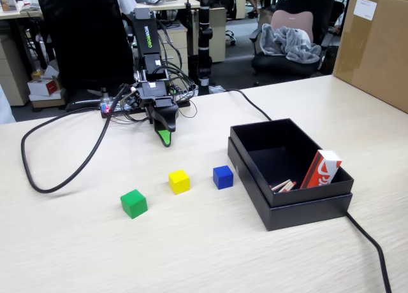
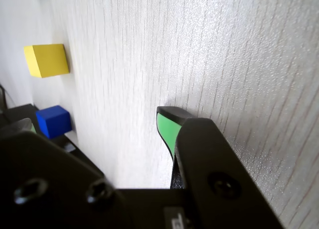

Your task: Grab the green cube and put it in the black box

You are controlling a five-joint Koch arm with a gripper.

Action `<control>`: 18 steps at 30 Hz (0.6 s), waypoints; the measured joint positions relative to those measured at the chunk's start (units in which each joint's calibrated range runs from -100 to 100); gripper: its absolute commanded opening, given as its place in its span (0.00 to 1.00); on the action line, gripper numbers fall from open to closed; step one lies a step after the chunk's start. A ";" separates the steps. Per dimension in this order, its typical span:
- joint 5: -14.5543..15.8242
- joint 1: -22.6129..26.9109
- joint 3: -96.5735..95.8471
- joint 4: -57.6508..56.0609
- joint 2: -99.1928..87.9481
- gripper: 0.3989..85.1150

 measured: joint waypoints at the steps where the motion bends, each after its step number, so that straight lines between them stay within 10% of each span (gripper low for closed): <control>1: 0.00 0.00 0.00 0.00 -0.13 0.56; 18: 0.00 -0.05 -0.27 0.00 -0.39 0.56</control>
